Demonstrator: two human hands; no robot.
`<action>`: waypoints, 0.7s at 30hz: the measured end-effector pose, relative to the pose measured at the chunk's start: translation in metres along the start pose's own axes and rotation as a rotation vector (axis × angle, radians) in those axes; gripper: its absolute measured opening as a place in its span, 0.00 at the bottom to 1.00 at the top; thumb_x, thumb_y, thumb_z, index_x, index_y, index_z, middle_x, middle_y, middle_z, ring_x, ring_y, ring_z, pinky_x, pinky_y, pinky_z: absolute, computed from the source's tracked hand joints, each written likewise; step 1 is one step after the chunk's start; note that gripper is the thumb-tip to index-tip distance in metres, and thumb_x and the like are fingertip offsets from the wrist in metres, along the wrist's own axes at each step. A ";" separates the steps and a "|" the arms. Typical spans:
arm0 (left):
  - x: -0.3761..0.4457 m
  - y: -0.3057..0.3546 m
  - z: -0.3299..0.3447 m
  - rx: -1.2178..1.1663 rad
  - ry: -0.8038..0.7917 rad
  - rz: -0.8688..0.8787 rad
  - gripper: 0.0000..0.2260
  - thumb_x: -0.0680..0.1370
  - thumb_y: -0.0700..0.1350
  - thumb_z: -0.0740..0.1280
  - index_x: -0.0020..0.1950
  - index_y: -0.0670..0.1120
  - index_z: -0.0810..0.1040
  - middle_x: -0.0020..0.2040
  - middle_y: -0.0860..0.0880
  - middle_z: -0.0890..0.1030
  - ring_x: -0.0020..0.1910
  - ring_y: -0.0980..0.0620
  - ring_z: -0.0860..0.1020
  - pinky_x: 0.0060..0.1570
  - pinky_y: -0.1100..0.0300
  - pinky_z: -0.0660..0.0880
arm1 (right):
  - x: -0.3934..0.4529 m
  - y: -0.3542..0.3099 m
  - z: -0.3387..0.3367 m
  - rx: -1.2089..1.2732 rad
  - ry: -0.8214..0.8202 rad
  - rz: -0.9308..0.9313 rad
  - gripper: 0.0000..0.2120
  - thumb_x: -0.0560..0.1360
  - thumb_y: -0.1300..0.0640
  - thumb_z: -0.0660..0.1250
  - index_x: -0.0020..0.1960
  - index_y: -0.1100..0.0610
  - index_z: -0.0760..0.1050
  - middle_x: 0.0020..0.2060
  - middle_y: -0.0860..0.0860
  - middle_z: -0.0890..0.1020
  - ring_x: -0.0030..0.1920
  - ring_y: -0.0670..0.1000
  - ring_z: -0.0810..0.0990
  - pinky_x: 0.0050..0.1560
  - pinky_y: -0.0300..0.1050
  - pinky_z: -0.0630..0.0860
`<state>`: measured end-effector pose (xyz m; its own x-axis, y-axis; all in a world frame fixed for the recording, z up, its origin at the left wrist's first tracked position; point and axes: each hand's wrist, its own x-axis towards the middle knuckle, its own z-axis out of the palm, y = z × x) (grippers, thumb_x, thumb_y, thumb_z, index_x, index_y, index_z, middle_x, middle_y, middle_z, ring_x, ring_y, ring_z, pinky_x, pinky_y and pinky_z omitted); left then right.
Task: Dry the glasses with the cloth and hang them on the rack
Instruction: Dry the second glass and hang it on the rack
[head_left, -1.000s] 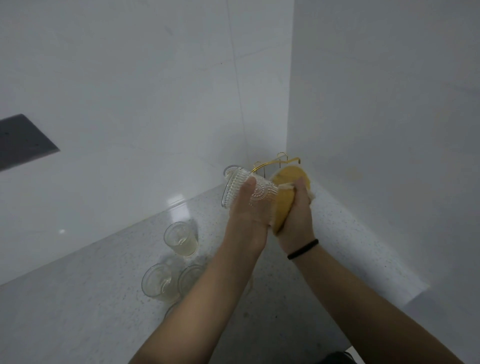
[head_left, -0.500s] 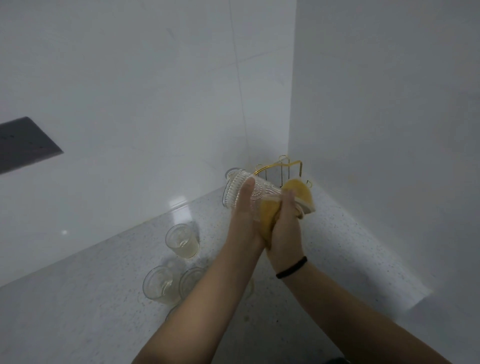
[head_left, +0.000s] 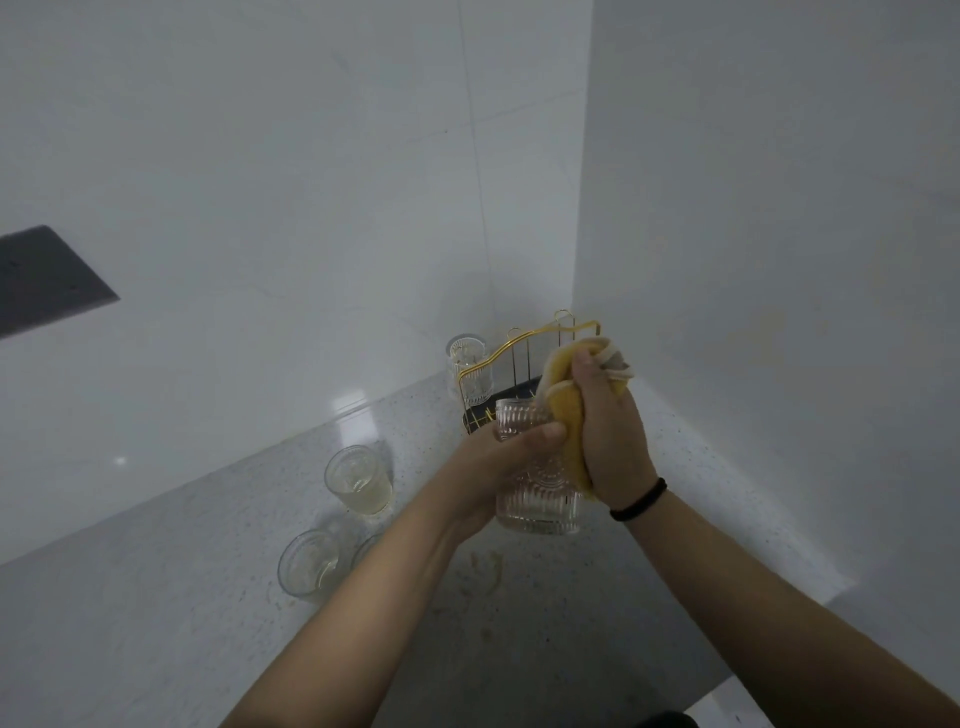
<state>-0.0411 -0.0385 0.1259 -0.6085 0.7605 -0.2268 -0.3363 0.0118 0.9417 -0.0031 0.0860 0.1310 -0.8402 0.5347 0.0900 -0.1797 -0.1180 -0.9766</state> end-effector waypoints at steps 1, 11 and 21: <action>0.000 0.001 -0.002 -0.016 -0.034 -0.030 0.24 0.55 0.62 0.81 0.47 0.53 0.86 0.51 0.46 0.85 0.51 0.46 0.84 0.49 0.55 0.80 | -0.002 -0.001 -0.001 0.025 -0.002 -0.018 0.13 0.78 0.50 0.58 0.39 0.55 0.73 0.27 0.44 0.75 0.26 0.41 0.75 0.28 0.32 0.73; -0.013 -0.007 0.012 0.107 0.280 0.049 0.29 0.62 0.65 0.73 0.59 0.57 0.72 0.58 0.49 0.81 0.48 0.56 0.84 0.44 0.59 0.81 | 0.017 -0.008 -0.004 -0.272 0.271 -0.036 0.22 0.76 0.50 0.61 0.24 0.52 0.63 0.20 0.48 0.64 0.22 0.48 0.63 0.27 0.43 0.62; -0.014 -0.013 0.005 -0.766 -0.013 -0.212 0.22 0.73 0.57 0.69 0.59 0.42 0.80 0.53 0.37 0.81 0.41 0.43 0.83 0.37 0.55 0.82 | 0.011 -0.004 -0.002 -0.155 0.252 -0.257 0.20 0.75 0.49 0.60 0.25 0.50 0.63 0.15 0.43 0.67 0.18 0.42 0.65 0.20 0.34 0.60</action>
<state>-0.0247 -0.0463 0.1177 -0.4693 0.7994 -0.3752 -0.8477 -0.2889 0.4448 -0.0102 0.0939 0.1355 -0.6224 0.7215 0.3035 -0.2725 0.1638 -0.9481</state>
